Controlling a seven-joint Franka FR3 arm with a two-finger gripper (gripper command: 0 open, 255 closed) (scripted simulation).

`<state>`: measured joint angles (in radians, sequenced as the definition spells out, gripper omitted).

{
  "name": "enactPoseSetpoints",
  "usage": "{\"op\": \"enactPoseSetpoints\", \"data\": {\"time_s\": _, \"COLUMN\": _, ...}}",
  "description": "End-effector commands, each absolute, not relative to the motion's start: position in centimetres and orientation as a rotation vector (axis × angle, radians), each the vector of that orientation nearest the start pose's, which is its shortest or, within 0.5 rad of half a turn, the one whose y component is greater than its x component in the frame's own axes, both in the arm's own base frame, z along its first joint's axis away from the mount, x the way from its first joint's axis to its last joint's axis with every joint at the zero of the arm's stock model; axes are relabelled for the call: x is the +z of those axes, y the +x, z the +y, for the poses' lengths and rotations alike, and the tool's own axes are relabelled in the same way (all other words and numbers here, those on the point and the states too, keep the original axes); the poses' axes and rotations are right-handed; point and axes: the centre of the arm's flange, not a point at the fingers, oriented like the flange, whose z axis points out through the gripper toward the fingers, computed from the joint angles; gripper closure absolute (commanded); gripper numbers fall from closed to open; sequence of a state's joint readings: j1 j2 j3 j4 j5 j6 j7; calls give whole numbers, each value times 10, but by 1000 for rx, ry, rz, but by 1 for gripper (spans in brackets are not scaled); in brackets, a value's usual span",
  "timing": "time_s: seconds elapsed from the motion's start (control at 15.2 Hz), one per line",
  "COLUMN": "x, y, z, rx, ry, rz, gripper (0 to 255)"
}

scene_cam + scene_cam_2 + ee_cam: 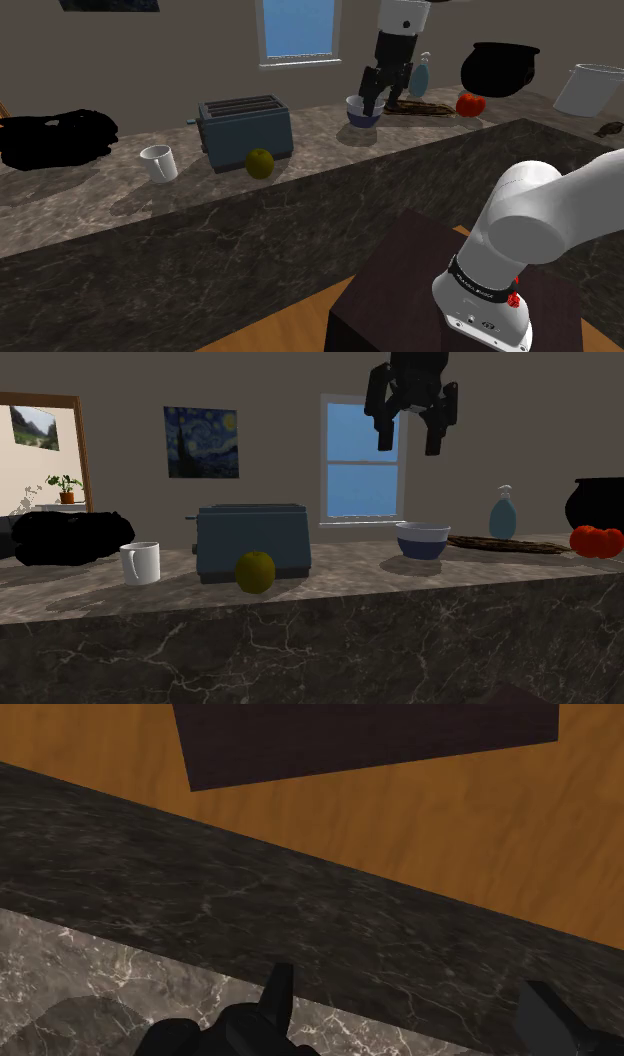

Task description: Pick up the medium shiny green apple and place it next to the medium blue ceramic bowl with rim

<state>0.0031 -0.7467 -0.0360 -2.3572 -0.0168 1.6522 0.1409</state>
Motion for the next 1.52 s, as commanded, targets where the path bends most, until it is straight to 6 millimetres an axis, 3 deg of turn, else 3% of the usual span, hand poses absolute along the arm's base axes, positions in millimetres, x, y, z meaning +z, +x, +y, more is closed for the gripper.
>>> {"op": "enactPoseSetpoints", "data": {"time_s": 0.0, "x": 585, "y": 325, "z": -15, "rx": -64, "ry": -3120, "rz": 256, "gripper": 0}}
{"op": "enactPoseSetpoints", "data": {"time_s": 1.45, "x": 475, "y": 587, "z": 48, "rx": -34, "ry": -3072, "rz": 357, "gripper": 0}}
